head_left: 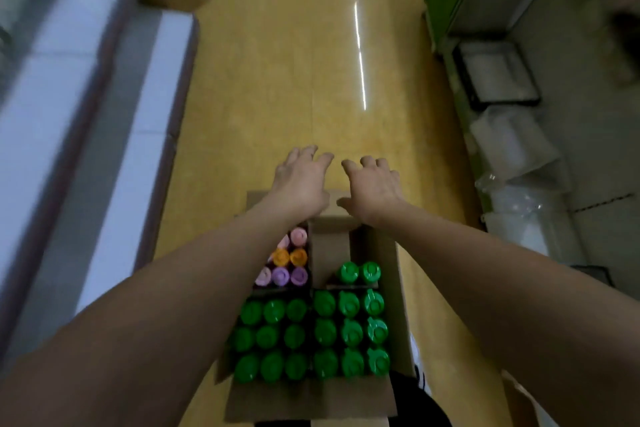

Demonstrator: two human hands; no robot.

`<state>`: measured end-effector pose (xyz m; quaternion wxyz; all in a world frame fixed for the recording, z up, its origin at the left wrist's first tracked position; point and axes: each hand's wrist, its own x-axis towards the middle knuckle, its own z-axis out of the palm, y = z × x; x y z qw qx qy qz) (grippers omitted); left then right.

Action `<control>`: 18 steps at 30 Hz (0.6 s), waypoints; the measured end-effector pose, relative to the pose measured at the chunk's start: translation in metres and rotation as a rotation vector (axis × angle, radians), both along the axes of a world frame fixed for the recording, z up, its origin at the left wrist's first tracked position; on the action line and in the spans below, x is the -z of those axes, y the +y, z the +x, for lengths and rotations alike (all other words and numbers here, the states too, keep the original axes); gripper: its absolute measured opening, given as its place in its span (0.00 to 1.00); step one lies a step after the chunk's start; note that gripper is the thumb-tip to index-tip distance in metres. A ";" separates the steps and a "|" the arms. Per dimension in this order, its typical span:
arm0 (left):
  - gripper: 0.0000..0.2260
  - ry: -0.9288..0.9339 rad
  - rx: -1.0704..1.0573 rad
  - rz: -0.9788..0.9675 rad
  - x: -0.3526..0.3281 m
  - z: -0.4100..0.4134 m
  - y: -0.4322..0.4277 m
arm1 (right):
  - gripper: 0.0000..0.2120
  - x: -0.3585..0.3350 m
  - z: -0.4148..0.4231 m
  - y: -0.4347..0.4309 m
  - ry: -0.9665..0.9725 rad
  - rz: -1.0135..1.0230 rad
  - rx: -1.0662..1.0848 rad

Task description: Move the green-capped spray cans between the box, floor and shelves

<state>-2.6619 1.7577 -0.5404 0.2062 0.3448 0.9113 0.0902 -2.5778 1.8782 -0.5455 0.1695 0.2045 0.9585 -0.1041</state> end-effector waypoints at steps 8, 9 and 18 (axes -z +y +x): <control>0.31 0.314 0.027 0.050 -0.259 0.008 -0.055 | 0.35 -0.255 -0.005 -0.048 0.294 0.097 0.000; 0.31 0.358 0.015 0.039 -0.288 0.011 -0.063 | 0.36 -0.281 -0.004 -0.055 0.336 0.112 -0.031; 0.29 0.692 -0.301 0.016 -0.444 0.093 -0.154 | 0.35 -0.434 0.032 -0.118 0.640 0.144 -0.411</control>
